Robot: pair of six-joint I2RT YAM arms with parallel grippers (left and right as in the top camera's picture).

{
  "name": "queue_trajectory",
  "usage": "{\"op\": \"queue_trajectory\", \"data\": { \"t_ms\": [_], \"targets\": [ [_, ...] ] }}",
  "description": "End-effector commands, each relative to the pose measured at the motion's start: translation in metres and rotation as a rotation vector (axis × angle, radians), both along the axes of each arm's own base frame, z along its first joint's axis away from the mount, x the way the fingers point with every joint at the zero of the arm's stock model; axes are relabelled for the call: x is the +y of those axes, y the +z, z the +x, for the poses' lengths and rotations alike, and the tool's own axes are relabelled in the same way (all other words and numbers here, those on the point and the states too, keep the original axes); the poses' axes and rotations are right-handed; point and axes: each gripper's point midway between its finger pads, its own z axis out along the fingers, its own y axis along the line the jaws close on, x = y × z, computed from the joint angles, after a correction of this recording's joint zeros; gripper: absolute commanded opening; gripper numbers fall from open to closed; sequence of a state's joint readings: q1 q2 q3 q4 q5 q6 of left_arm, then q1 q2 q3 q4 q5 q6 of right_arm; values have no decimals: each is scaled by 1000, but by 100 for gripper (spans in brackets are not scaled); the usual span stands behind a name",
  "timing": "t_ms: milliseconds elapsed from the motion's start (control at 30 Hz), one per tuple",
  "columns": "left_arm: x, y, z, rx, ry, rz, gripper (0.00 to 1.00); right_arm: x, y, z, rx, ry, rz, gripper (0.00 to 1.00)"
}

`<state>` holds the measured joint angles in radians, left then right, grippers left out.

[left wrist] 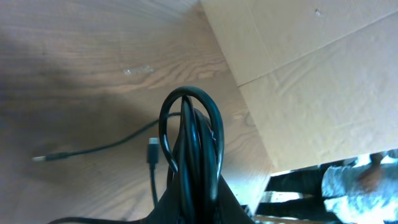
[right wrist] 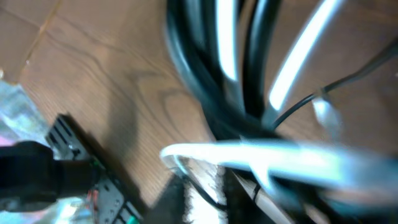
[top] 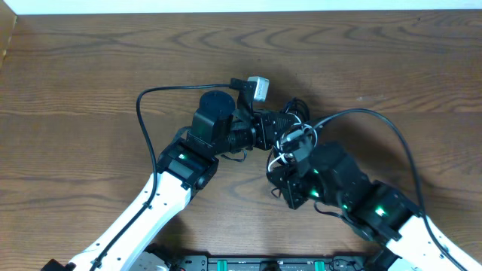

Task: Untangle cables

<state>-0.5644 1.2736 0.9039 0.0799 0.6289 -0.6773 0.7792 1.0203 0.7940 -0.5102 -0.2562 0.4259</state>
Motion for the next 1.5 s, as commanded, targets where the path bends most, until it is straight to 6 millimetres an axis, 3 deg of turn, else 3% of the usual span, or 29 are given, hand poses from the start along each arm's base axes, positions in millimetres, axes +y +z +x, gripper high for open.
{"op": "queue_trajectory", "data": {
  "t_ms": [0,133,333,600,733,933,1067,1233,1467],
  "targets": [
    [1,9,6,35,38,-37,8,12,-3,-11,7,112,3,1],
    [13,7,24,44,158,-26,8,14,-2,-23,38,166,19,1],
    [50,4,59,38,347,-9,8,1,-1,-47,65,233,1,1],
    [84,4,79,42,431,-16,8,-22,25,-68,-24,261,29,1],
    [72,8,68,22,318,-25,8,-38,33,-58,-105,166,3,2],
    [38,28,19,-199,-98,-44,8,-76,43,-18,-147,-213,-15,31],
    [30,35,-6,-275,-265,-77,8,-96,45,-1,-150,-385,-16,32],
    [28,37,-13,-277,-305,-93,8,-101,52,8,-129,-484,43,34],
    [28,37,-13,-251,-299,-100,8,-95,65,14,-159,-480,100,37]
  ]
}}
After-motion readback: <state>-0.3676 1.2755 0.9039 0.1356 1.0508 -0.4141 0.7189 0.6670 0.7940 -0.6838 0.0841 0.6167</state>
